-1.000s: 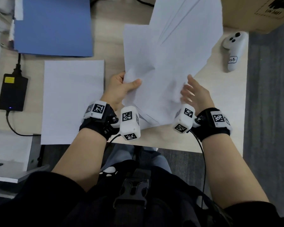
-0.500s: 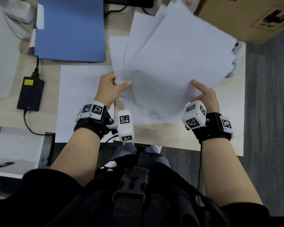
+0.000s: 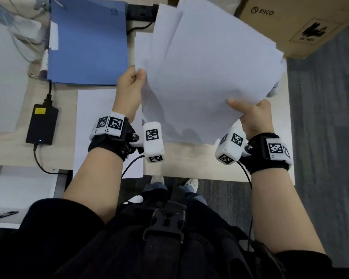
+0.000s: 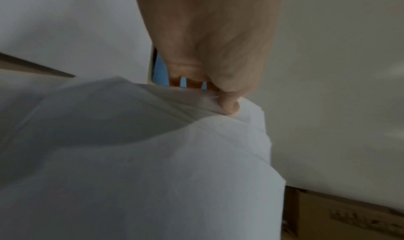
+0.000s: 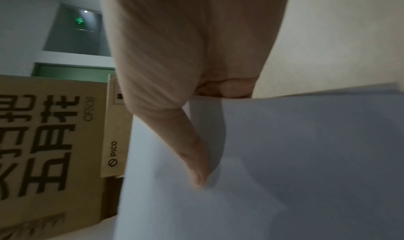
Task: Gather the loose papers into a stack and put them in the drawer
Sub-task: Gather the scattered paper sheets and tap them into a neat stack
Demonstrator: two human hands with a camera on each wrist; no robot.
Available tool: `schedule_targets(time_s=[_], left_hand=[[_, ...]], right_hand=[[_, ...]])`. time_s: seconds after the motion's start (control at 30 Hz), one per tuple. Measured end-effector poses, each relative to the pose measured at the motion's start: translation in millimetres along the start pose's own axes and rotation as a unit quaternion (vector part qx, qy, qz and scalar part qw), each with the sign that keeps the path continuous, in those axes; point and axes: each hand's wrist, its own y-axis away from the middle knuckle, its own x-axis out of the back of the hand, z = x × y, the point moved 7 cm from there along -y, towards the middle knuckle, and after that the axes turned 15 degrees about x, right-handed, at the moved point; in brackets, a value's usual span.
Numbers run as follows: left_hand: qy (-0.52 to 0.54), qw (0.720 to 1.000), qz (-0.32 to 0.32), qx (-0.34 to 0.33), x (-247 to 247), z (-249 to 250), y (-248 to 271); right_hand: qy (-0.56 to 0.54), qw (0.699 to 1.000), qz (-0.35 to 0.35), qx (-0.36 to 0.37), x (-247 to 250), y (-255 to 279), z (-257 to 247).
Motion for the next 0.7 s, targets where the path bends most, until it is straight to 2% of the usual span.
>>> schedule_targets(time_s=[0.2, 0.3, 0.5, 0.63, 0.7], left_hand=[[0.064, 0.997, -0.033, -0.019, -6, 21, 4], [0.086, 0.994, -0.069, 0.005, -22, 22, 17], [0.004, 0.996, -0.089, 0.005, -36, 5, 36], [0.001, 0.992, -0.117, -0.052, -38, 12, 36], [0.028, 0.992, -0.104, -0.064, -33, 15, 29]], right_hand=[[0.035, 0.997, 0.022, 0.063, 3, 1, -16], [0.021, 0.997, 0.048, 0.049, 3, 8, -11], [0.019, 0.998, 0.055, 0.014, -5, 21, 0], [0.025, 0.996, 0.066, 0.058, -11, 19, -15], [0.006, 0.994, 0.070, 0.080, -14, 19, -25]])
